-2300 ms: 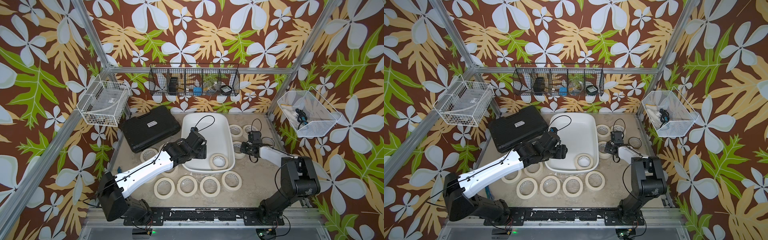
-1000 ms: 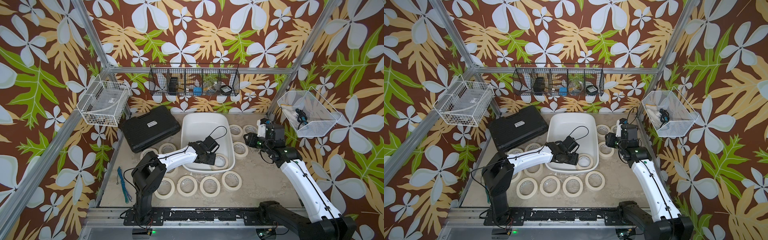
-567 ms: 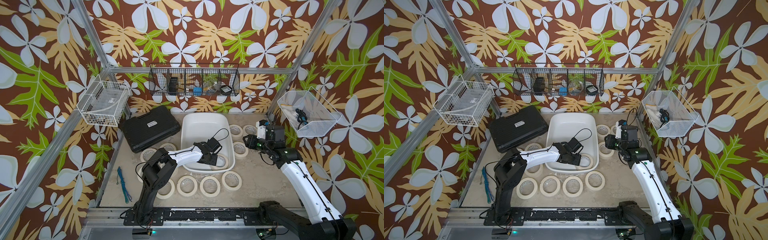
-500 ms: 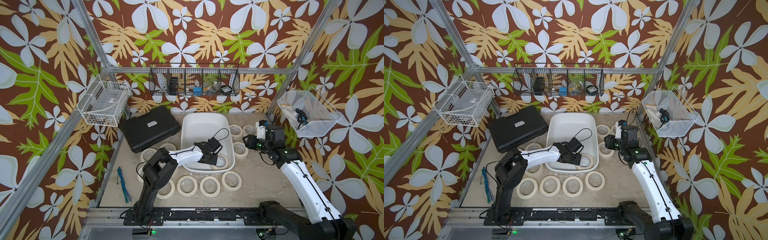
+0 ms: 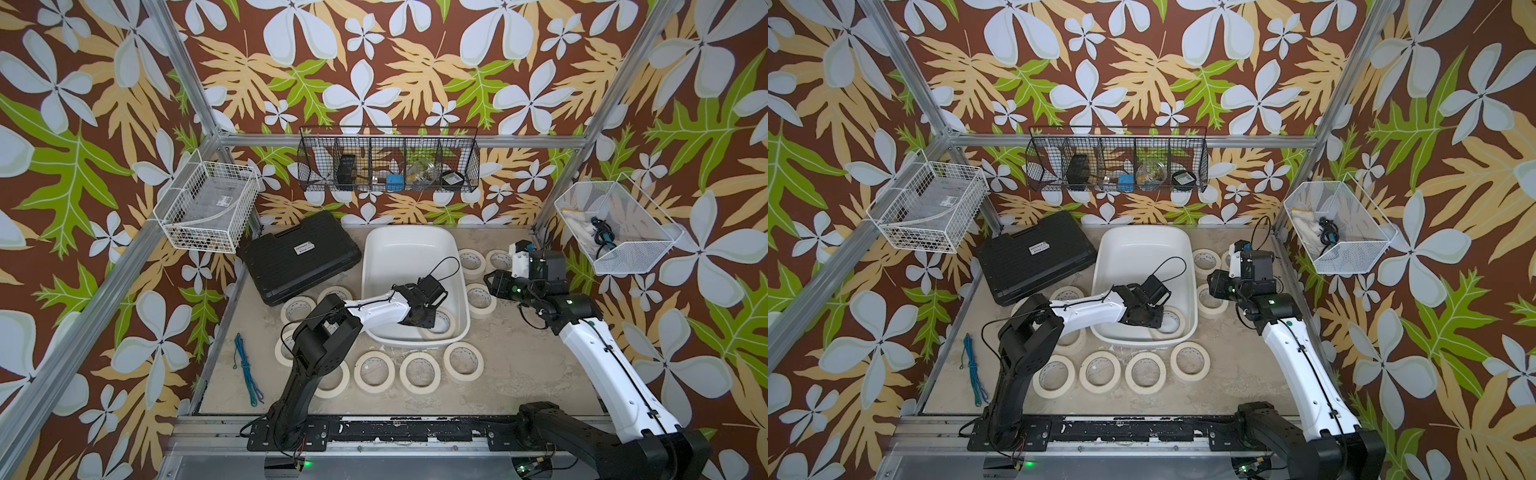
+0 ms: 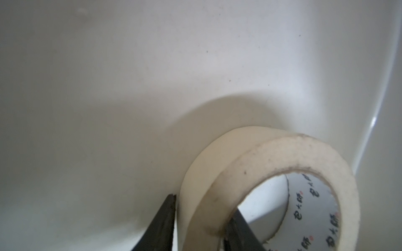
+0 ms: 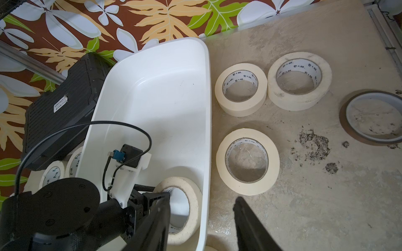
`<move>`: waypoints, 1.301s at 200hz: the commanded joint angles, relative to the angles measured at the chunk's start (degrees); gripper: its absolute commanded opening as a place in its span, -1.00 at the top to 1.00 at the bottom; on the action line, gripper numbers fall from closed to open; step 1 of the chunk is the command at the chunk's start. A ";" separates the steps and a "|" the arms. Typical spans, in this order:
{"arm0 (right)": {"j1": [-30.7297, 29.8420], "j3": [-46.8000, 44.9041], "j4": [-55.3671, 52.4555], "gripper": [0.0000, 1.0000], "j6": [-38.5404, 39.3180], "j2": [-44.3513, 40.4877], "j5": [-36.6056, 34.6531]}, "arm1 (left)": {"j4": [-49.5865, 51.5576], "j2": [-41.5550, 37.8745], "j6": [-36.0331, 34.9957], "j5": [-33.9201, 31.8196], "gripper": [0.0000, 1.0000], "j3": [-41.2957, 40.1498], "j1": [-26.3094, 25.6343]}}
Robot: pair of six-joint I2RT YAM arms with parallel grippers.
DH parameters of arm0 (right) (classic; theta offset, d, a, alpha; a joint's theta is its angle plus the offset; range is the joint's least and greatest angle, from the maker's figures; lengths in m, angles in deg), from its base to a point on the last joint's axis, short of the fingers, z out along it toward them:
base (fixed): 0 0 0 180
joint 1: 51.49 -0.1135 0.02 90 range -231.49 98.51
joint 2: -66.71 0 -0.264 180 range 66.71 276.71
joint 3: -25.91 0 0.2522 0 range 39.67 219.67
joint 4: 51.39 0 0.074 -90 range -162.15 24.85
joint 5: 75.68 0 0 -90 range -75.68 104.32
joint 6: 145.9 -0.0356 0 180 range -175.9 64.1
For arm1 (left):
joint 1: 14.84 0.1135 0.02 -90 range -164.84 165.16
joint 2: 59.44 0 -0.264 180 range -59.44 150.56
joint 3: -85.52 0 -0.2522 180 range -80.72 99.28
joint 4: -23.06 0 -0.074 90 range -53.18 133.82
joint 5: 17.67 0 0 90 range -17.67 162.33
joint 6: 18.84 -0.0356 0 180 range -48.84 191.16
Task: Take out the art tape in the storage box
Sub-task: Pick up the art tape from the storage box.
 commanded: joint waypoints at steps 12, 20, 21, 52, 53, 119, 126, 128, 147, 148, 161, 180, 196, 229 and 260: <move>-0.04 0.91 -0.17 -0.02 0.92 -0.02 0.43 | -0.14 -1.28 1.17 -2.00 0.55 -0.86 -0.01; -0.01 1.07 -0.31 -0.02 0.92 -0.12 0.55 | -0.01 -1.81 1.33 -2.31 0.62 -1.23 -0.05; -0.02 1.07 -0.32 -0.02 0.90 -0.12 0.57 | 0.01 -1.94 1.38 -2.30 0.63 -1.30 -0.05; 0.02 1.51 -0.39 -0.02 0.74 -0.42 0.80 | 0.37 -5.57 2.15 -4.05 0.75 -3.65 0.04; -0.01 1.51 -0.40 -0.02 0.72 -0.40 0.79 | 0.42 -5.72 2.14 -4.14 0.75 -3.73 0.04; -0.31 -0.29 1.35 0.00 -1.05 -1.78 0.34 | 5.59 -15.85 2.76 -8.41 0.81 -5.86 0.03; -0.67 -0.46 1.59 0.00 -1.11 -1.71 0.09 | 6.60 -16.59 2.87 -8.77 0.81 -5.55 0.05; -0.82 -0.50 1.65 0.00 -1.13 -1.70 0.01 | 6.86 -16.83 2.91 -8.92 0.81 -5.50 0.04; -2.31 -1.01 2.60 0.00 -1.31 -1.45 -0.28 | 8.84 -19.15 2.83 -9.23 0.81 -4.90 0.06; -2.36 -1.07 2.63 0.00 -1.31 -1.44 -0.28 | 8.87 -19.31 2.83 -9.28 0.81 -4.89 0.05; -4.03 -1.47 3.67 0.01 -0.91 -1.10 -0.32 | 9.78 -21.17 2.92 -9.40 0.81 -4.79 0.08; -8.69 -1.00 4.09 0.00 1.31 -0.33 -2.60 | 11.28 -23.82 3.18 -10.25 0.81 -4.70 0.04; -13.57 -0.51 4.81 -0.02 3.43 0.38 -4.71 | 12.36 -25.75 3.36 -11.11 0.81 -4.70 0.05; -19.63 -0.89 7.17 -0.07 3.95 1.84 -5.63 | 13.68 -28.90 3.71 -12.31 0.81 -5.09 0.12; -22.76 -0.67 8.50 -0.12 4.22 3.36 -5.58 | 13.67 -31.31 3.99 -13.01 0.81 -6.33 0.16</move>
